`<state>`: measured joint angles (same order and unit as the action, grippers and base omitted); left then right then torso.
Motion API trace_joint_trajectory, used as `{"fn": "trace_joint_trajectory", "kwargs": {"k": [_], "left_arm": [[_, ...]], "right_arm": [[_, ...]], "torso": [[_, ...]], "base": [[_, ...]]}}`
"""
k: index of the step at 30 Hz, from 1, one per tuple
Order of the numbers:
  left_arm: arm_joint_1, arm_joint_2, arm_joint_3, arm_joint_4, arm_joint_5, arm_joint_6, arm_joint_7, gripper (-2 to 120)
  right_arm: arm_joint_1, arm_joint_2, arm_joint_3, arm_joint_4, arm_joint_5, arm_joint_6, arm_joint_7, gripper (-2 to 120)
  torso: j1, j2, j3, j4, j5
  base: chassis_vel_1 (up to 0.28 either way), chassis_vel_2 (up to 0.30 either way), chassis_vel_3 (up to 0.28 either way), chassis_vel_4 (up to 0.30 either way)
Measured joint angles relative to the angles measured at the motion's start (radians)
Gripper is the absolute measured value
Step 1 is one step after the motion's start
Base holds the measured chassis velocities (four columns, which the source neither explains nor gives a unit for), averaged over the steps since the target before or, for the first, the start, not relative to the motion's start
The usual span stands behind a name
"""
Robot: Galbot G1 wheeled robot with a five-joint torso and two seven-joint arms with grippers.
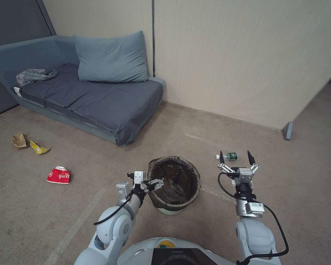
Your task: Pick up the trash bin, then pick up the garbage from the floor and place it into the trash bin.
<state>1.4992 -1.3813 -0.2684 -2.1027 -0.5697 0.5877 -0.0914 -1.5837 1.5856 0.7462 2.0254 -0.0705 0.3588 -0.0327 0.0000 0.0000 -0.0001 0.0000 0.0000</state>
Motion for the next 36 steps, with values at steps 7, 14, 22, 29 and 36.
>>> {"fn": "trace_joint_trajectory", "kwargs": {"k": [7, 14, 22, 29, 36], "left_arm": [[0.001, -0.004, -0.002, 0.005, 0.015, -0.007, -0.009, 100], [0.018, -0.011, -0.004, -0.027, 0.07, -0.038, -0.02, 100], [0.03, -0.016, -0.013, -0.086, 0.13, -0.062, -0.008, 100], [0.026, -0.03, -0.015, -0.017, 0.147, -0.05, -0.046, 99], [0.013, -0.036, -0.025, 0.02, 0.144, -0.047, -0.077, 79]], "right_arm": [[0.0, 0.0, 0.0, -0.002, 0.0, 0.001, -0.001, 100], [-0.005, -0.002, 0.007, -0.024, -0.007, 0.012, -0.019, 100], [-0.005, -0.001, 0.004, -0.025, -0.017, 0.015, -0.027, 100], [-0.01, 0.0, 0.003, -0.018, -0.017, 0.022, -0.032, 100], [-0.012, 0.0, 0.005, -0.028, -0.017, 0.031, -0.038, 100]], "torso": [[0.0, 0.0, 0.0, 0.0, 0.0001], [0.0, 0.0, 0.0, 0.0, -0.0001], [0.0, 0.0, 0.0, 0.0, -0.0001], [0.0, 0.0, 0.0, 0.0, -0.0001], [0.0, 0.0, 0.0, 0.0, -0.0001]], "base": [[0.0, 0.0, 0.0, 0.0], [0.0, 0.0, 0.0, 0.0], [0.0, 0.0, 0.0, 0.0], [0.0, 0.0, 0.0, 0.0], [0.0, 0.0, 0.0, 0.0]]}}
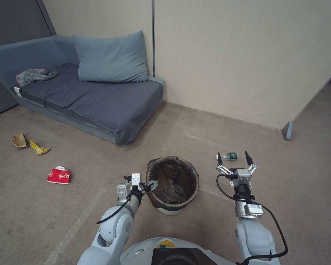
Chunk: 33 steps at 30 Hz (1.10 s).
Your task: Pick up the trash bin, then pick up the garbage from the floor and place it into the trash bin.
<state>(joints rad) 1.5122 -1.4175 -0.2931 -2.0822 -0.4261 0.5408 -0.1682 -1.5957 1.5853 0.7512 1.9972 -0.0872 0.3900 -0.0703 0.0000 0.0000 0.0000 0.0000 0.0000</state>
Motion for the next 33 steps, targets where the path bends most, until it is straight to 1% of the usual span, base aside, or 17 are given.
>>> {"fn": "trace_joint_trajectory", "kwargs": {"k": [1, 3, 5, 7, 8, 9, 10, 12, 13, 16, 17, 19, 21, 22, 23, 29, 33], "left_arm": [[0.0, 0.0, 0.0, 0.0, 0.0, 0.0, 0.0, 79], [-0.004, -0.005, 0.002, 0.012, -0.007, 0.013, 0.0, 69], [-0.005, -0.006, 0.002, 0.016, -0.014, 0.018, 0.0, 66], [-0.008, -0.008, 0.006, 0.03, -0.033, 0.03, 0.002, 54], [-0.009, -0.009, 0.007, 0.037, -0.04, 0.032, 0.004, 50], [-0.009, -0.009, 0.007, 0.037, -0.04, 0.032, 0.004, 50], [-0.011, -0.012, 0.011, 0.052, -0.061, 0.038, 0.006, 43], [-0.013, -0.015, 0.017, 0.07, -0.074, 0.042, 0.013, 34], [-0.013, -0.015, 0.017, 0.07, -0.074, 0.042, 0.013, 34], [-0.014, -0.017, 0.02, 0.079, -0.08, 0.041, 0.021, 21], [-0.014, -0.017, 0.02, 0.079, -0.08, 0.041, 0.021, 21], [-0.014, -0.017, 0.02, 0.08, -0.082, 0.041, 0.021, 13], [-0.014, -0.018, 0.019, 0.081, -0.083, 0.041, 0.021, 10], [-0.015, -0.018, 0.019, 0.082, -0.083, 0.041, 0.021, 5], [-0.015, -0.018, 0.019, 0.083, -0.084, 0.041, 0.021, 3], [-0.016, -0.019, 0.016, 0.09, -0.085, 0.04, 0.021, 3], [-0.015, -0.021, 0.015, 0.094, -0.083, 0.037, 0.02, 3]], "right_arm": [[0.0, 0.0, 0.0, 0.0, 0.0, 0.0, 0.0, 100], [0.0, 0.0, 0.0, -0.003, 0.0, 0.003, -0.004, 100], [0.0, 0.0, 0.0, -0.004, 0.0, 0.005, -0.006, 100], [0.0, 0.0, 0.0, -0.006, -0.002, 0.011, -0.01, 100], [0.0, 0.001, 0.0, -0.006, -0.003, 0.012, -0.011, 100], [0.0, 0.001, 0.0, -0.006, -0.003, 0.012, -0.011, 100], [-0.001, 0.001, 0.0, -0.006, -0.008, 0.017, -0.015, 100], [-0.001, 0.001, 0.0, -0.006, -0.013, 0.021, -0.019, 100], [-0.001, 0.001, 0.0, -0.006, -0.013, 0.021, -0.019, 100], [-0.002, 0.0, 0.001, -0.005, -0.017, 0.027, -0.024, 100], [-0.002, 0.0, 0.001, -0.005, -0.017, 0.027, -0.024, 100], [-0.002, 0.001, 0.001, -0.005, -0.017, 0.029, -0.025, 100], [-0.002, 0.001, 0.001, -0.005, -0.017, 0.03, -0.026, 100], [-0.002, 0.001, 0.001, -0.005, -0.017, 0.03, -0.026, 100], [-0.003, 0.001, 0.001, -0.005, -0.017, 0.031, -0.026, 100], [-0.003, 0.002, 0.0, -0.005, -0.019, 0.033, -0.026, 100], [-0.003, 0.002, -0.002, 0.001, -0.031, 0.021, 0.002, 100]], "torso": [[0.0, 0.0, 0.0, 0.0, 0.0], [0.0, 0.0, 0.0, 0.0, 0.0], [0.0, 0.0, 0.0, 0.0, 0.0], [0.0, 0.0, 0.0, 0.0, 0.0], [0.0, 0.0, 0.0, 0.0, 0.0], [0.0, 0.0, 0.0, 0.0, 0.0], [0.0, 0.0, 0.0, 0.0, 0.0], [0.0, 0.0, 0.0, 0.0, 0.0], [0.0, 0.0, 0.0, 0.0, 0.0], [0.0, 0.0, 0.0, 0.0001, 0.0003], [0.0, 0.0, 0.0, 0.0001, 0.0003], [0.0, 0.0, 0.0, 0.0001, 0.0002], [0.0, 0.0, 0.0, 0.0001, 0.0002], [0.0, 0.0, 0.0, 0.0001, 0.0003], [0.0, 0.0, 0.0, 0.0, 0.0003], [0.0, 0.0, 0.0, 0.0001, 0.0003], [0.0, 0.0, 0.0, 0.0002, 0.0002]], "base": [[0.0, 0.0, 0.0, 0.0], [0.0, 0.0, 0.0, 0.0], [0.0, 0.0, 0.0, 0.0], [0.0, 0.0, 0.0, 0.0], [0.0, 0.0, 0.0, 0.0], [0.0, 0.0, 0.0, 0.0], [0.0, 0.0, 0.0, 0.0], [0.0, 0.0, 0.0, 0.0], [0.0, 0.0, 0.0, 0.0], [0.0, 0.0, 0.0, 0.0], [0.0, 0.0, 0.0, 0.0], [0.0, 0.0, 0.0, 0.0], [0.0, 0.0, 0.0, 0.0], [0.0, 0.0, 0.0, 0.0], [0.0, 0.0, 0.0, 0.0], [0.0, 0.0, 0.0, 0.0], [0.0, 0.0, 0.0, 0.0]]}}
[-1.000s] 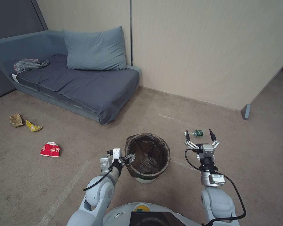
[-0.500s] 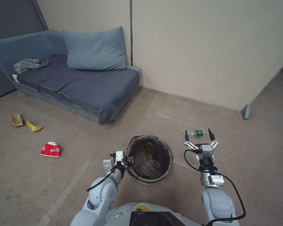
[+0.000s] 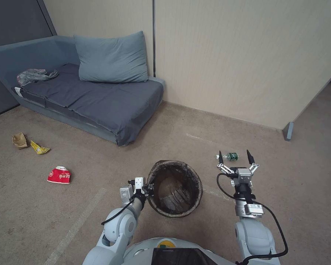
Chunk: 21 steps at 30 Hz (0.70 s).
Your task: Pick up the trash bin, then pick up the garbage from the floor and place it into the trash bin.
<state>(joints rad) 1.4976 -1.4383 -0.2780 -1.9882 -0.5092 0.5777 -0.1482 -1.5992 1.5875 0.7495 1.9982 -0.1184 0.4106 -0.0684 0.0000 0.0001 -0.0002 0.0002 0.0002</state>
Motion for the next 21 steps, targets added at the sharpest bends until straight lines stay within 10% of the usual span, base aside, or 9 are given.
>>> {"fn": "trace_joint_trajectory", "kwargs": {"k": [21], "left_arm": [[0.04, -0.023, -0.031, -0.154, 0.099, -0.058, -0.022, 3]], "right_arm": [[0.025, -0.006, 0.001, -0.008, -0.027, -0.028, 0.105, 100]], "torso": [[0.0, 0.0, 0.0, -0.0003, -0.0004]], "base": [[0.0, 0.0, 0.0, 0.0]]}}
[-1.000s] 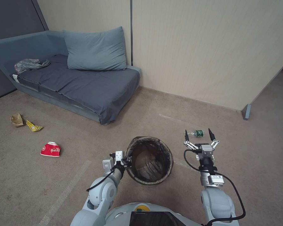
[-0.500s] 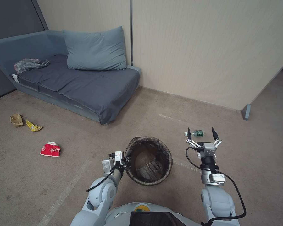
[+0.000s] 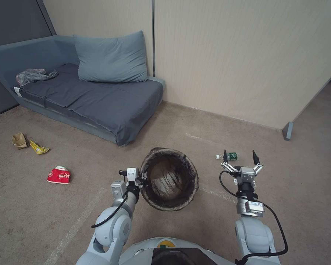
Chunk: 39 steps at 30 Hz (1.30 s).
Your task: Pick up the trash bin, then pick up the garbage from the floor and place it into the trash bin.
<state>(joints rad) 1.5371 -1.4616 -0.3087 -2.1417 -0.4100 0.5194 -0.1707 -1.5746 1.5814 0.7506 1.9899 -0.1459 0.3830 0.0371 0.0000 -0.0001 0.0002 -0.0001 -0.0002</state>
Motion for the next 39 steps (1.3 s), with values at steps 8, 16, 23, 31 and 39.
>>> {"fn": "trace_joint_trajectory", "kwargs": {"k": [8, 16, 23, 31, 39], "left_arm": [[0.04, -0.028, -0.013, -0.133, 0.107, -0.018, -0.002, 3], [0.054, -0.036, -0.003, -0.146, 0.132, -0.034, 0.004, 3], [0.054, -0.035, -0.002, -0.146, 0.128, -0.034, 0.004, 3], [0.051, -0.033, -0.003, -0.136, 0.13, -0.034, 0.004, 3], [0.049, -0.033, -0.003, -0.126, 0.138, -0.043, 0.003, 3]], "right_arm": [[-0.001, 0.001, 0.012, 0.004, 0.073, 0.055, -0.011, 100], [-0.006, 0.004, 0.016, 0.013, 0.096, 0.056, -0.033, 100], [-0.005, 0.004, 0.021, 0.007, 0.114, 0.061, -0.047, 100], [-0.004, 0.004, 0.023, -0.002, 0.115, 0.068, -0.059, 100], [-0.005, 0.005, 0.023, -0.009, 0.112, 0.075, -0.064, 100]], "torso": [[0.0, 0.0, 0.0, 0.0, 0.0002], [0.0, 0.0, 0.0, 0.0001, 0.0002], [0.0, 0.0, 0.0, 0.0001, 0.0002], [0.0, 0.0, 0.0, 0.0001, 0.0001], [0.0, 0.0, 0.0, 0.0, 0.0002]], "base": [[0.0, 0.0, 0.0, 0.0], [0.0, 0.0, 0.0, 0.0], [0.0, 0.0, 0.0, 0.0], [-0.049, 0.05, 0.05, -0.053], [-0.222, 0.204, 0.217, -0.207]]}}
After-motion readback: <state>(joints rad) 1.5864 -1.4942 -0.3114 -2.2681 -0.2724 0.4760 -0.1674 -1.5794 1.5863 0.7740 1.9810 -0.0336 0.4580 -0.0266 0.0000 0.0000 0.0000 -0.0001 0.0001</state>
